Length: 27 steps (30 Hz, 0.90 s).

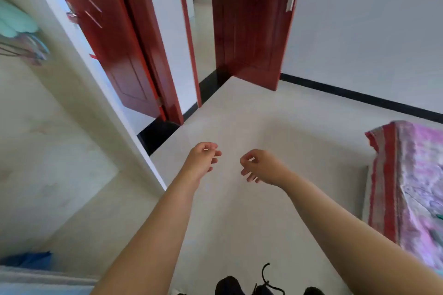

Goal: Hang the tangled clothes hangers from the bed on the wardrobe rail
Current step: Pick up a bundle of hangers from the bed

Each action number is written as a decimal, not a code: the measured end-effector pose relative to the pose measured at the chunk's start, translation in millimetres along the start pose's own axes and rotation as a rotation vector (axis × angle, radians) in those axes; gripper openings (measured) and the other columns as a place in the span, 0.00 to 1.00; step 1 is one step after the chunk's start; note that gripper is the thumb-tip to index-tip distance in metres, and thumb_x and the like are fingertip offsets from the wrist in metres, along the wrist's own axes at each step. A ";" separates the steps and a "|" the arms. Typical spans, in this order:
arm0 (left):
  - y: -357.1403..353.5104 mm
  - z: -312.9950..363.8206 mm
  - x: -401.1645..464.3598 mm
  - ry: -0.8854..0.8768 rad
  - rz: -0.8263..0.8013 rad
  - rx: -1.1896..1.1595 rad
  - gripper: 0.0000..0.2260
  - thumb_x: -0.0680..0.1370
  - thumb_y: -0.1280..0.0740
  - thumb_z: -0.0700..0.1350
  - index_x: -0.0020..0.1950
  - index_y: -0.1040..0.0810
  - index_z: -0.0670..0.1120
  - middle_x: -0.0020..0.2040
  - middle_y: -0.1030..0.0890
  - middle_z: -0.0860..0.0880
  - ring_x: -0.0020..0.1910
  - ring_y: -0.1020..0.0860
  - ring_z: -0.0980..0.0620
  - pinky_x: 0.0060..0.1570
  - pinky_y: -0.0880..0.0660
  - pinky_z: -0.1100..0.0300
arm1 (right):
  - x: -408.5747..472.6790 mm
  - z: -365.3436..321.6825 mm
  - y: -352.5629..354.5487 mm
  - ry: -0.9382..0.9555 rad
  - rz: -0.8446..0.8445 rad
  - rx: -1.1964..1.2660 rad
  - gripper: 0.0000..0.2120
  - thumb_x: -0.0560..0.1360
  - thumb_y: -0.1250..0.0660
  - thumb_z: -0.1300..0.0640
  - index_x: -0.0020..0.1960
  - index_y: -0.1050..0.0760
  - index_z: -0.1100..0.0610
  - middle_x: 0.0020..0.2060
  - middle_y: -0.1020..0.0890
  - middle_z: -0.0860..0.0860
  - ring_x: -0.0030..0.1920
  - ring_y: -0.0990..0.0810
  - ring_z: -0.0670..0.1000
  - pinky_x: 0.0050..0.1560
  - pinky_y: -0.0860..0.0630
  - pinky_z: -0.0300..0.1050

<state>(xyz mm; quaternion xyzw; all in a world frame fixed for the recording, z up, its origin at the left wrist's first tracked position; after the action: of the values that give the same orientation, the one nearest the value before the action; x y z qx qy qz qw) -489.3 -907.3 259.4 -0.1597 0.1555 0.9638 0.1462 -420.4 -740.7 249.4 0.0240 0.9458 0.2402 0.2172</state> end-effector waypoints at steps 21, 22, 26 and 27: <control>-594.9 65.2 -5.4 -0.153 -0.996 0.506 0.08 0.83 0.44 0.41 0.48 0.28 0.49 0.41 0.22 0.53 0.35 0.27 0.57 0.33 0.33 0.64 | -177.5 382.0 306.0 -0.603 0.948 0.673 0.09 0.80 0.39 0.56 0.53 0.26 0.61 0.42 0.16 0.56 0.35 0.19 0.51 0.39 0.20 0.44; -613.8 64.9 -10.0 -0.159 -1.025 0.536 0.09 0.83 0.44 0.41 0.47 0.28 0.49 0.41 0.22 0.53 0.34 0.28 0.57 0.32 0.34 0.64 | -185.0 394.8 308.1 -0.627 0.972 0.714 0.08 0.81 0.39 0.56 0.53 0.26 0.61 0.41 0.16 0.57 0.35 0.19 0.51 0.38 0.20 0.44; -684.9 51.7 -33.6 -0.175 -1.131 0.651 0.08 0.83 0.44 0.41 0.47 0.27 0.49 0.41 0.22 0.54 0.34 0.27 0.57 0.33 0.33 0.63 | -217.1 461.0 312.5 -0.697 1.086 0.910 0.08 0.80 0.39 0.56 0.54 0.26 0.60 0.42 0.16 0.57 0.37 0.19 0.53 0.41 0.19 0.49; -701.1 45.8 -39.8 -0.170 -1.152 0.681 0.07 0.83 0.44 0.41 0.49 0.27 0.48 0.41 0.21 0.53 0.34 0.27 0.57 0.33 0.33 0.63 | -226.4 479.3 313.2 -0.711 1.125 0.966 0.09 0.80 0.39 0.56 0.56 0.27 0.61 0.44 0.17 0.57 0.38 0.19 0.53 0.39 0.20 0.47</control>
<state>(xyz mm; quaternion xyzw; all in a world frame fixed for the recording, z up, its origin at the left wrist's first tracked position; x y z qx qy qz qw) -232.9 -263.4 137.3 -0.0857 0.3284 0.6384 0.6908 -31.6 -285.2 106.6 0.6600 0.6662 -0.1424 0.3168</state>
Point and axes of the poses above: each hand's wrist, its own x-axis towards the middle knuckle, its own y-axis out of the back of the hand, z = x × y, the point moved 5 cm from there along x, towards the middle knuckle
